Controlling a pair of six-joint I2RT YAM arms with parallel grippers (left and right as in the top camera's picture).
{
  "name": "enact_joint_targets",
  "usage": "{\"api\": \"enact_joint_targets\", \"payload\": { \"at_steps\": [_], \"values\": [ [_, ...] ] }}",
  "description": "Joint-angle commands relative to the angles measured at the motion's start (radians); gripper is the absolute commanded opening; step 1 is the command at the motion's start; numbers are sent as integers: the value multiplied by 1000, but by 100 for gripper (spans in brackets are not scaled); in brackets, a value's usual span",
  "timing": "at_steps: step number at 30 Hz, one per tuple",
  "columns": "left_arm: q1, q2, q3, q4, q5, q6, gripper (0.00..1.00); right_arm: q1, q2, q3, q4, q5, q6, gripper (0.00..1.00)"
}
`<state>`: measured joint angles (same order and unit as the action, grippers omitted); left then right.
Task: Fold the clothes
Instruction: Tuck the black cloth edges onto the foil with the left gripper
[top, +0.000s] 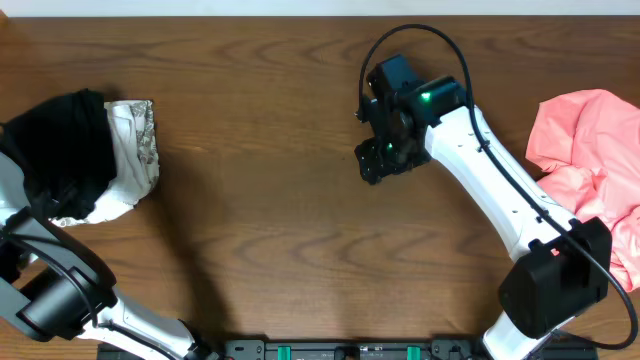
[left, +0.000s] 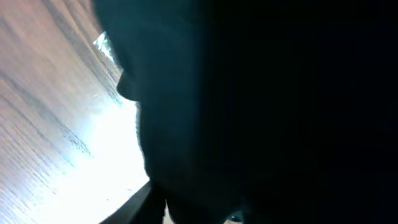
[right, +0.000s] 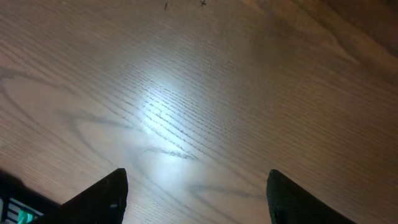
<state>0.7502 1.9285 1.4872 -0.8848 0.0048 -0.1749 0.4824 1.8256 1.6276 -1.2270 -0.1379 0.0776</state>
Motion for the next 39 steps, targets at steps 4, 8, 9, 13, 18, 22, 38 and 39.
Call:
{"api": "enact_joint_targets", "payload": {
  "at_steps": [4, 8, 9, 13, 18, 22, 38, 39],
  "values": [
    [-1, 23, 7, 4, 13, 10, 32, -18, -2, 7, 0, 7, -15, 69],
    [-1, 22, 7, -2, 15, 10, 29, -18, -2, 7, 0, 7, -15, 69],
    [-1, 22, 7, -3, 21, 10, 29, -18, -2, 7, 0, 7, -15, 69],
    [-1, 22, 7, -6, 63, 10, 29, -18, -2, 7, 0, 7, -16, 69],
    [2, 21, 7, -37, -19, -12, 43, -18, -2, 7, 0, 7, -16, 69],
    [2, 2, 7, -49, -50, -48, 44, -19, -2, 7, 15, 6, -27, 70],
    [-2, -362, 51, -30, 198, -36, 59, -19, -2, 7, 153, -38, -87, 68],
    [-6, -382, 51, -18, 244, -36, 59, -19, -2, 7, 154, -38, -87, 68]
  ]
}}
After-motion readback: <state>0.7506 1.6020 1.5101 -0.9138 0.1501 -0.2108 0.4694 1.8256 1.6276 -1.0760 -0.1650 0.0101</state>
